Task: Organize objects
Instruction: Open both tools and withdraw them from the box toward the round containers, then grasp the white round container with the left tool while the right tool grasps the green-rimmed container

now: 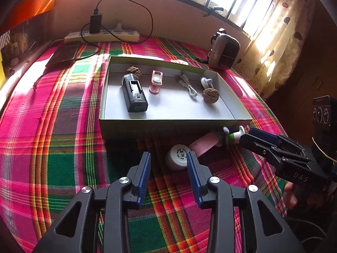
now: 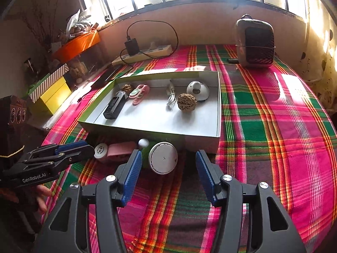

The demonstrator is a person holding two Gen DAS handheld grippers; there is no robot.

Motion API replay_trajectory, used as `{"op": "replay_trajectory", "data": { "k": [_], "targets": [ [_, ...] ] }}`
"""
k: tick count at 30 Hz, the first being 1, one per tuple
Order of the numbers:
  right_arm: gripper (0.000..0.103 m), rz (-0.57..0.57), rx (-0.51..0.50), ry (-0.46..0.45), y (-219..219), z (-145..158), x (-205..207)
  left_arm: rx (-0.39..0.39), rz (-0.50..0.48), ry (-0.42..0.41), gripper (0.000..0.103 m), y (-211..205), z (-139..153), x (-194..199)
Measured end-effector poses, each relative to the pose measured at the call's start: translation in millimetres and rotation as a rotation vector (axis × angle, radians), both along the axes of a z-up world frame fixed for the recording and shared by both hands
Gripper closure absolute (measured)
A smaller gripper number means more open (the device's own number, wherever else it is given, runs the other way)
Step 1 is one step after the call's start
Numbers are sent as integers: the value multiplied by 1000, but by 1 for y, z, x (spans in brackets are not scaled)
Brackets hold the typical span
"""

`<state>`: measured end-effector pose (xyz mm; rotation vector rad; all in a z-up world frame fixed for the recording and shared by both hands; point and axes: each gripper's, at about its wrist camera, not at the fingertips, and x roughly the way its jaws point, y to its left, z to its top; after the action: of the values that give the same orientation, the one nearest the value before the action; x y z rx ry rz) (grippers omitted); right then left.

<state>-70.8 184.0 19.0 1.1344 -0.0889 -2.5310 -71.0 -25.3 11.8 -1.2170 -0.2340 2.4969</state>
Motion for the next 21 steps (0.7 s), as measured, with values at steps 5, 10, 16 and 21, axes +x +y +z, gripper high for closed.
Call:
{"op": "replay_trajectory", "data": {
  "k": [5, 10, 16, 21],
  "targets": [
    [49, 10, 1, -26, -2, -5, -4, -7, -15, -8, 69, 6, -4, -3],
    [49, 21, 5, -36, -4, -8, -8, -31, -23, -5, 68, 12, -4, -5],
    [49, 31, -9, -48, -5, -10, -14, -58, -22, -11, 68, 15, -7, -7],
    [49, 36, -35, -73, -4, -13, -17, -60, -13, -13, 68, 14, -7, -10]
  ]
}}
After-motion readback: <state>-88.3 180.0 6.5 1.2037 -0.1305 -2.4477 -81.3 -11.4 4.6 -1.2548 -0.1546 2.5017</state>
